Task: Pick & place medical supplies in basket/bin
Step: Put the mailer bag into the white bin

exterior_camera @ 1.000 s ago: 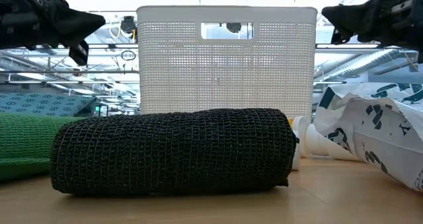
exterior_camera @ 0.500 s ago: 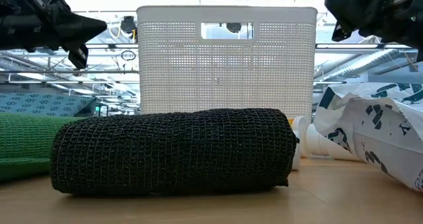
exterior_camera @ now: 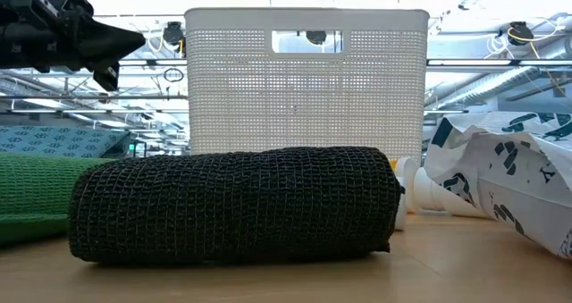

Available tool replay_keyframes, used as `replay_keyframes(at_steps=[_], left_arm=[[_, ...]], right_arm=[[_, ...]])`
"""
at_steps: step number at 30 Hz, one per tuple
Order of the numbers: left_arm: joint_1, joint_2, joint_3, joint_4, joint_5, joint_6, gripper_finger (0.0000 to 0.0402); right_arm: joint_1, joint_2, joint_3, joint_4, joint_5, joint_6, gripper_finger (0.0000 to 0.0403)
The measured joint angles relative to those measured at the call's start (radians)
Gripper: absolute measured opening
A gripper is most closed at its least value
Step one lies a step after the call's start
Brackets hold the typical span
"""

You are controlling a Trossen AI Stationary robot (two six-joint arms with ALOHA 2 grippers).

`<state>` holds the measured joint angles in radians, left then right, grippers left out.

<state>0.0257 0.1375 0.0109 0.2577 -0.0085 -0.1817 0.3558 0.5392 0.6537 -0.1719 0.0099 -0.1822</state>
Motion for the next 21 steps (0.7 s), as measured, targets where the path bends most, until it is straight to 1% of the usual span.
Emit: replay_keyframes(at_steps=[3, 5, 9, 11, 14, 16, 21], left_arm=[[0.000, 0.000, 0.000, 0.001, -0.013, 0.004, 0.0024], [0.000, 0.000, 0.000, 0.001, -0.022, 0.004, 0.0024], [0.000, 0.000, 0.000, 0.001, -0.027, 0.004, 0.0024], [0.000, 0.000, 0.000, 0.000, -0.027, 0.009, 0.0024], [0.000, 0.000, 0.000, 0.000, -0.028, 0.039, 0.0024], [0.000, 0.000, 0.000, 0.001, -0.028, 0.052, 0.0024], [0.000, 0.000, 0.000, -0.003, -0.028, 0.072, 0.0024]], right_arm=[[0.124, 0.084, 0.069, -0.120, 0.077, 0.096, 0.0000], [0.212, 0.143, 0.105, -0.144, 0.140, 0.171, 0.0000], [0.387, 0.277, 0.160, -0.201, 0.323, 0.349, 0.0006], [0.456, 0.328, 0.173, -0.226, 0.366, 0.459, 0.0016], [0.529, 0.386, 0.189, -0.185, 0.412, 0.636, 0.0041], [0.568, 0.425, 0.188, -0.204, 0.441, 0.760, 0.0063], [0.622, 0.536, 0.186, -0.208, 0.479, 0.995, 0.0126]])
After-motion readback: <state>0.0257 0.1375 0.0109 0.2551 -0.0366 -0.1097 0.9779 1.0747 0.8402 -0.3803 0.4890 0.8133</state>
